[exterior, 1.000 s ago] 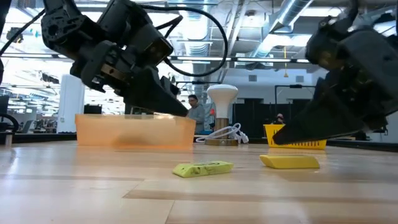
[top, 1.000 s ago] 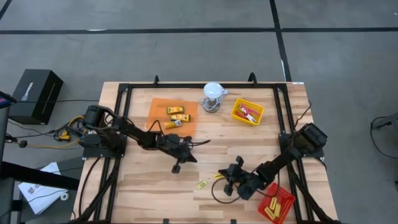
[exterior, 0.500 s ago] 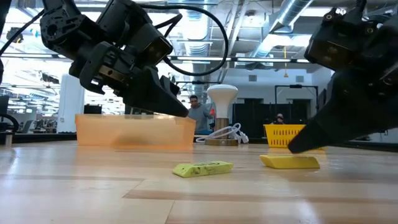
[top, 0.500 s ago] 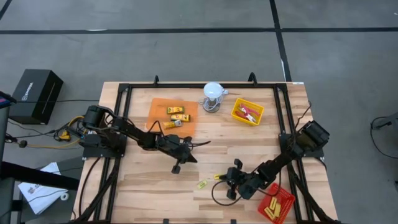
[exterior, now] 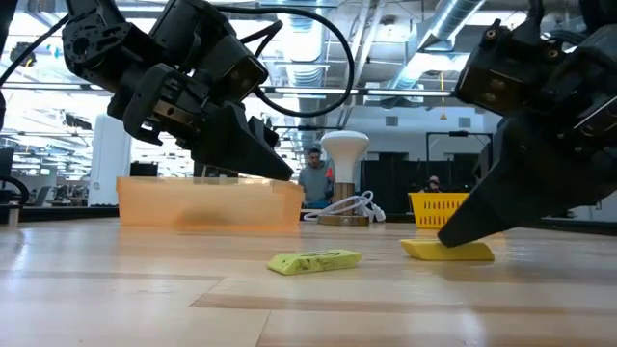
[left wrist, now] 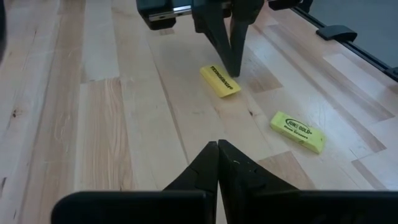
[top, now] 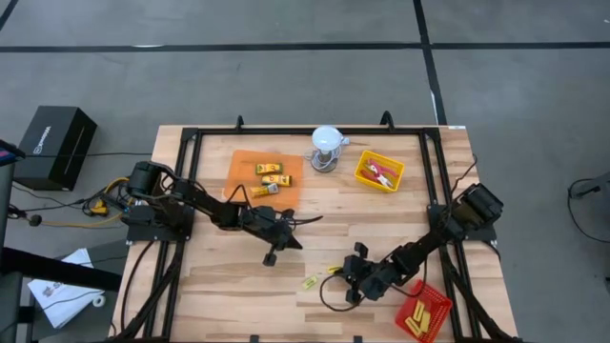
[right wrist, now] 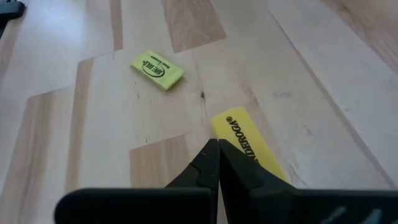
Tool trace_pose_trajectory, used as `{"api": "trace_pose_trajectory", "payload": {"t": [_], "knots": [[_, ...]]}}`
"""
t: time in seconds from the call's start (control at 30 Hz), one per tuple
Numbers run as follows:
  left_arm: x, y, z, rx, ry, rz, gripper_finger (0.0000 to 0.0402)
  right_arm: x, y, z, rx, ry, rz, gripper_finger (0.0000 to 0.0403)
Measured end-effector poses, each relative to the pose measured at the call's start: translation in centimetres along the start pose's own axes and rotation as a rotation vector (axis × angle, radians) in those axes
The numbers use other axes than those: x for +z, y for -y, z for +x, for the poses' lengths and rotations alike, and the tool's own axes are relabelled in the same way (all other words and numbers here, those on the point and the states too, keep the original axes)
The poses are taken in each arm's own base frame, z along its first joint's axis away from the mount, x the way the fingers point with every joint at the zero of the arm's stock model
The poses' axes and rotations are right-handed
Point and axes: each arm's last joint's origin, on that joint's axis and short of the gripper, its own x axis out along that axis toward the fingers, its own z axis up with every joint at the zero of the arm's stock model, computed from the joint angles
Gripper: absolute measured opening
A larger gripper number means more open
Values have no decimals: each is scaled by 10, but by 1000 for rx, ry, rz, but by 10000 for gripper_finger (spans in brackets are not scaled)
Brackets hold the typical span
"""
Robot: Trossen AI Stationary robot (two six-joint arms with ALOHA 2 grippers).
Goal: Pick & Place School Supplies
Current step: Put the yellow eraser into the red bin
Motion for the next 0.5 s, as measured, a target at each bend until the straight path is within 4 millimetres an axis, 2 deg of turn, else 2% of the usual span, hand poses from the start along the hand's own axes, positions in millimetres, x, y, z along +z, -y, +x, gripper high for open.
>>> {"api": "trace_pose_trajectory", "payload": {"t": [0.5], "knots": [[0,0,0,0,1,1,1,7,-4,0,43,53,-23,0]]}}
